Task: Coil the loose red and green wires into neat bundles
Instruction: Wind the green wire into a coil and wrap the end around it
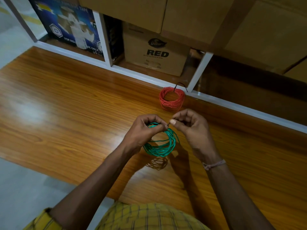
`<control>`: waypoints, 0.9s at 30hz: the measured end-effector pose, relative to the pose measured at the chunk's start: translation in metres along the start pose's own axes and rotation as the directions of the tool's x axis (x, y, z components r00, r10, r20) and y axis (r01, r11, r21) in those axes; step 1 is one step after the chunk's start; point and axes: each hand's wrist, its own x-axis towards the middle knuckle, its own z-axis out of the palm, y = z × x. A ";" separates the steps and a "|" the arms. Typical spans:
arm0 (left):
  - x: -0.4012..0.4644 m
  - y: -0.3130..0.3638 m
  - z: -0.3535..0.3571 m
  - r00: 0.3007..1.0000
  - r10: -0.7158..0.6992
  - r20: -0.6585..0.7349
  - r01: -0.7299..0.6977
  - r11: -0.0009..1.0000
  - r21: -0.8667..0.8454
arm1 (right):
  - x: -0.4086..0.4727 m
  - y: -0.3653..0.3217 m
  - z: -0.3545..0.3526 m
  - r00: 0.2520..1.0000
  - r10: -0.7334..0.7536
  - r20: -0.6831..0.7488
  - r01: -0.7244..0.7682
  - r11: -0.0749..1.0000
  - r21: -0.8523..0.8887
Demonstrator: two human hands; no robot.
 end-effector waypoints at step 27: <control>0.074 -0.022 0.026 0.964 -0.226 0.143 0.254 0.939 -0.232 | 0.028 0.055 -0.030 0.967 0.235 -0.096 -0.235 0.972 0.012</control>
